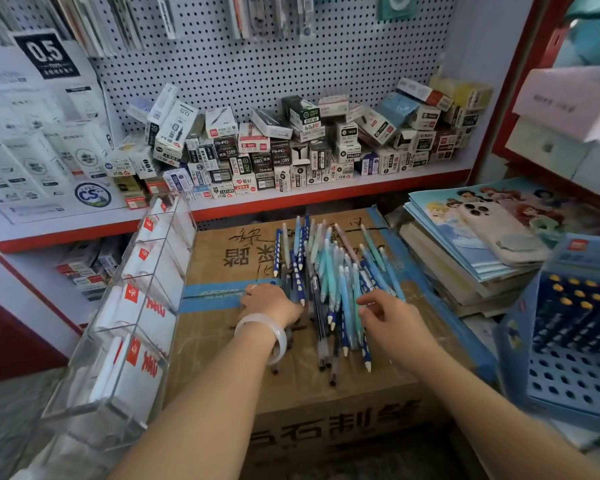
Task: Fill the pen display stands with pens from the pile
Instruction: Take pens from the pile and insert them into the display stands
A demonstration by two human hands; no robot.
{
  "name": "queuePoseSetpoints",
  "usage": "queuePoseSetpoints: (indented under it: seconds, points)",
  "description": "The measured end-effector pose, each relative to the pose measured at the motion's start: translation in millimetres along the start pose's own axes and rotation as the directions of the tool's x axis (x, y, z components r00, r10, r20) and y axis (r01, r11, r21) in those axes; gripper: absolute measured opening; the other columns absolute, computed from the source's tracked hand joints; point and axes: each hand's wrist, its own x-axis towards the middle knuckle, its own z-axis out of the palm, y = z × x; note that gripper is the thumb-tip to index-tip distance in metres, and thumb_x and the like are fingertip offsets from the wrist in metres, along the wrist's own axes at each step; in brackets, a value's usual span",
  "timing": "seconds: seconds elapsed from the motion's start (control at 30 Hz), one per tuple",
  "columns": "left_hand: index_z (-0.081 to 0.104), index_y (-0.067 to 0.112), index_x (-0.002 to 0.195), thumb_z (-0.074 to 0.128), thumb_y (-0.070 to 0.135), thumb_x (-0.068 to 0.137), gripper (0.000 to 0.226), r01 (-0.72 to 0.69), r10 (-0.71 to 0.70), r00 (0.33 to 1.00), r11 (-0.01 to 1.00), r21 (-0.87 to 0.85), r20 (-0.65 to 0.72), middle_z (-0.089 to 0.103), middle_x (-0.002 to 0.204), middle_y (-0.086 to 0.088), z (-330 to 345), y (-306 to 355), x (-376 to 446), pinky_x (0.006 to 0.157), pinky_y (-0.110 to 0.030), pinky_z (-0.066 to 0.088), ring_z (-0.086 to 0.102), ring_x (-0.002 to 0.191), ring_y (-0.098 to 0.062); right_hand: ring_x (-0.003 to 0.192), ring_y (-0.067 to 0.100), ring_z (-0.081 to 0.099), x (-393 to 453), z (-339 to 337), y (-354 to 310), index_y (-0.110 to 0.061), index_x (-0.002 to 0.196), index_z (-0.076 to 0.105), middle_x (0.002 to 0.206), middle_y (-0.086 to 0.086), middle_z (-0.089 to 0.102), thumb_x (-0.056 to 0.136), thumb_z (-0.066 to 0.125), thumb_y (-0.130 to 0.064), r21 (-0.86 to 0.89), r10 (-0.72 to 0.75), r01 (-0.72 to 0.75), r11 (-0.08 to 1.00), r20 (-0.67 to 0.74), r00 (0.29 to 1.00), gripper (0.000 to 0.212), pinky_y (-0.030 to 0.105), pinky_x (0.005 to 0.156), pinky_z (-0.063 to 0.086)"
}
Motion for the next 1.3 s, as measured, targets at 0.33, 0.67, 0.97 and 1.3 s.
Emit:
queuePoseSetpoints:
  seconds: [0.33,0.67,0.97,1.3]
  points:
    - [0.045,0.001,0.117,0.047,-0.001,0.089,0.029,0.033,-0.039,0.997,0.995,-0.095,-0.062,0.045,0.076,-0.004,2.6,-16.5,11.1,0.039,-0.024,0.033,0.05,0.064,-0.018,0.087,0.017,0.063,-1.9,-2.5,10.5,-0.018,0.12,0.054,0.086,-0.009,0.054,0.098,0.046,-0.024,0.017,0.023,-0.023,1.0,-0.027,0.999,0.025,0.022,0.069,0.051]
    - [0.039,0.006,0.107,0.038,0.016,0.098,0.013,-0.215,0.251,0.966,0.91,-0.353,0.059,0.041,0.067,-0.005,-23.6,-26.8,-25.6,0.051,-0.028,0.036,0.041,0.053,-0.017,0.081,0.019,0.064,-9.1,-14.3,3.1,-0.018,0.112,0.057,0.089,0.004,0.066,0.097,0.046,-0.02,0.103,0.057,-0.053,0.993,-0.039,0.998,0.019,0.03,0.071,0.054]
    - [0.031,0.019,0.107,0.039,0.019,0.099,0.012,-0.57,0.624,0.778,0.751,-0.335,0.076,0.04,0.077,0.0,-28.3,24.1,-121.0,0.051,-0.026,0.032,0.04,0.059,-0.012,0.066,0.015,0.064,-40.2,-54.3,-29.2,-0.007,0.098,0.059,0.081,0.01,0.067,0.095,0.053,-0.032,0.677,0.223,-0.109,0.728,-0.083,0.971,0.025,0.023,0.058,0.054]
    - [0.035,0.019,0.103,0.042,0.022,0.098,0.009,-0.697,0.747,0.664,0.634,-0.334,0.031,0.042,0.078,-0.002,-22.9,76.4,-186.0,0.054,-0.027,0.034,0.041,0.063,-0.015,0.063,0.016,0.061,-98.6,-139.1,-12.2,-0.011,0.075,0.058,0.07,0.01,0.062,0.096,0.052,-0.019,0.663,0.236,0.104,0.742,-0.403,0.885,0.023,0.024,0.063,0.056]
